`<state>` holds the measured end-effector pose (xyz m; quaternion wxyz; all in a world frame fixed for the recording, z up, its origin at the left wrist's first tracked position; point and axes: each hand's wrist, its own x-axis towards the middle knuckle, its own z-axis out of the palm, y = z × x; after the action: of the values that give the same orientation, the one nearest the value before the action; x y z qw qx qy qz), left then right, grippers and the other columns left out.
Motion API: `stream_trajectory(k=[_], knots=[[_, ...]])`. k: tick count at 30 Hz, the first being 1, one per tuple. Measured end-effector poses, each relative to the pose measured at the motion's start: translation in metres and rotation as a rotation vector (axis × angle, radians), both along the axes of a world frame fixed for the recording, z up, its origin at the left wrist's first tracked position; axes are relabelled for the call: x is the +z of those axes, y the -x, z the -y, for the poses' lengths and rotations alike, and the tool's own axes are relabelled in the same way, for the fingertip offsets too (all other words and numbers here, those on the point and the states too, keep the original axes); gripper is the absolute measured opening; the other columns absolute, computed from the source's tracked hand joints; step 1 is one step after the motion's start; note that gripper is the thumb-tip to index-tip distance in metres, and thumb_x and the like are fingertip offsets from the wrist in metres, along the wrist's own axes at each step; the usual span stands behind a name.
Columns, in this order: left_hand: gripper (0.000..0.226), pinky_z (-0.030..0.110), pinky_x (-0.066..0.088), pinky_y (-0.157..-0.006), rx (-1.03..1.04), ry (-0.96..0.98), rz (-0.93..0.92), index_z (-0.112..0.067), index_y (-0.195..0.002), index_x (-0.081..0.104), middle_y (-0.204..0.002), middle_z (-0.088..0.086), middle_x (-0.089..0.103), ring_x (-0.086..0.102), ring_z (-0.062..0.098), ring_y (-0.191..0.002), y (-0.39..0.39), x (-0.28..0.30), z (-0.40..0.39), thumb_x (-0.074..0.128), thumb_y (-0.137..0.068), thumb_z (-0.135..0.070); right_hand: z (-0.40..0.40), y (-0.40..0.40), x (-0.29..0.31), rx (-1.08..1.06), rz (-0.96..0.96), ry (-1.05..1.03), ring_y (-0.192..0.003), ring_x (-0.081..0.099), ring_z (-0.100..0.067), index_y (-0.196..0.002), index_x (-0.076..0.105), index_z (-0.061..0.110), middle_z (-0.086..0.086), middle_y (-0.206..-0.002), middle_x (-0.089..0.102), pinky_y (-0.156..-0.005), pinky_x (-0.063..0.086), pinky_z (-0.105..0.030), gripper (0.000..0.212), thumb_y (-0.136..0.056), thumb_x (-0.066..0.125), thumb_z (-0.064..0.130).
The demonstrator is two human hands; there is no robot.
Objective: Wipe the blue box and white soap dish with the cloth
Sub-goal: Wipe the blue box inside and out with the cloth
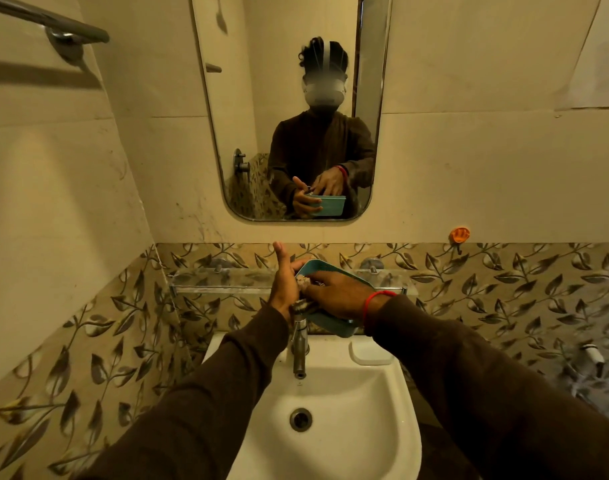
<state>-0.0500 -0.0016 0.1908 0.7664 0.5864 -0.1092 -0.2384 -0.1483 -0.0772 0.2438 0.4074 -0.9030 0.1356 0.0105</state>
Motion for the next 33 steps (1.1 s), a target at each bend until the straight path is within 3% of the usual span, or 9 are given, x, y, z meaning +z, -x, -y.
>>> stream_trajectory(k=[3, 5, 8, 12, 17, 22, 29, 31, 33], knots=[[0.099, 0.046, 0.06, -0.085, 0.016, -0.041, 0.045, -0.015, -0.104, 0.073, -0.097, 0.013, 0.078, 0.075, 0.028, -0.092, 0.001, -0.007, -0.001, 0.01, -0.081, -0.087, 0.007, -0.002, -0.002, 0.039, -0.034, 0.184, -0.107, 0.057, -0.02, -0.132, 0.055, 0.027, -0.005, -0.125, 0.06, -0.085, 0.047, -0.03, 0.037, -0.097, 0.051, 0.04], [0.101, 0.049, 0.057, -0.09, 0.02, -0.027, 0.04, -0.01, -0.11, 0.072, -0.099, 0.016, 0.076, 0.073, 0.031, -0.094, 0.004, -0.007, -0.002, 0.01, -0.084, -0.086, 0.011, 0.0, -0.006, -0.037, 0.083, 0.218, -0.112, 0.058, -0.024, -0.125, 0.06, 0.021, -0.008, -0.125, 0.062, -0.09, 0.049, -0.033, 0.031, -0.095, 0.058, 0.028], [0.099, 0.054, 0.054, -0.096, -0.01, -0.028, 0.076, -0.013, -0.11, 0.073, -0.109, 0.022, 0.074, 0.069, 0.038, -0.106, 0.012, -0.001, 0.001, 0.01, -0.084, -0.085, 0.015, -0.001, -0.011, -0.16, 0.257, 0.33, -0.106, 0.061, -0.029, -0.109, 0.064, 0.011, -0.014, -0.113, 0.065, -0.091, 0.053, -0.039, 0.019, -0.091, 0.062, 0.017], [0.088, 0.046, 0.06, -0.082, -0.049, -0.043, 0.131, -0.038, -0.089, 0.079, -0.095, 0.0, 0.08, 0.073, 0.024, -0.098, 0.023, 0.0, 0.006, 0.016, -0.067, -0.096, 0.01, -0.008, -0.012, -0.144, 0.335, 0.443, -0.098, 0.063, -0.028, -0.107, 0.068, 0.009, -0.014, -0.105, 0.068, -0.089, 0.054, -0.039, 0.018, -0.091, 0.06, 0.012], [0.099, 0.059, 0.046, -0.105, 0.008, 0.012, 0.139, -0.032, -0.107, 0.077, -0.117, 0.006, 0.074, 0.065, 0.028, -0.117, 0.029, 0.001, 0.004, 0.021, -0.061, -0.1, 0.009, -0.008, -0.02, -0.14, 0.444, 0.283, -0.093, 0.064, -0.016, -0.104, 0.073, 0.013, -0.006, -0.103, 0.072, -0.079, 0.046, -0.02, 0.018, -0.088, 0.066, 0.01], [0.091, 0.046, 0.06, -0.086, -0.026, -0.007, 0.185, -0.032, -0.086, 0.081, -0.101, 0.008, 0.079, 0.074, 0.029, -0.101, 0.021, 0.01, -0.002, 0.009, -0.083, -0.087, 0.02, -0.003, -0.023, -0.075, 0.431, -0.159, -0.087, 0.067, -0.007, -0.098, 0.072, 0.02, 0.005, -0.096, 0.072, -0.075, 0.053, -0.021, 0.017, -0.091, 0.063, 0.008], [0.102, 0.036, 0.063, -0.067, -0.113, 0.1, 0.113, -0.02, -0.094, 0.082, -0.102, 0.013, 0.079, 0.077, 0.027, -0.093, 0.014, 0.028, -0.006, 0.003, -0.085, -0.084, 0.019, 0.0, -0.005, -0.113, 0.616, -0.658, -0.093, 0.072, -0.02, -0.091, 0.071, 0.014, -0.006, -0.097, 0.076, -0.079, 0.059, -0.033, 0.017, -0.092, 0.06, 0.001], [0.098, 0.041, 0.063, -0.072, -0.089, 0.102, 0.08, -0.028, -0.096, 0.082, -0.104, 0.01, 0.079, 0.076, 0.028, -0.096, 0.012, 0.024, -0.006, 0.005, -0.082, -0.087, 0.02, 0.0, -0.002, -0.171, 0.694, -0.664, -0.094, 0.071, -0.026, -0.092, 0.07, 0.014, -0.01, -0.098, 0.074, -0.079, 0.06, -0.039, 0.012, -0.09, 0.063, 0.003], [0.099, 0.055, 0.058, -0.091, -0.075, 0.07, 0.047, -0.029, -0.107, 0.079, -0.113, 0.013, 0.077, 0.072, 0.035, -0.106, 0.014, 0.018, -0.007, 0.008, -0.077, -0.092, 0.027, 0.001, 0.0, -0.146, 0.752, -0.284, -0.094, 0.068, -0.024, -0.096, 0.067, 0.015, -0.007, -0.102, 0.07, -0.081, 0.059, -0.039, 0.01, -0.089, 0.066, 0.008]])
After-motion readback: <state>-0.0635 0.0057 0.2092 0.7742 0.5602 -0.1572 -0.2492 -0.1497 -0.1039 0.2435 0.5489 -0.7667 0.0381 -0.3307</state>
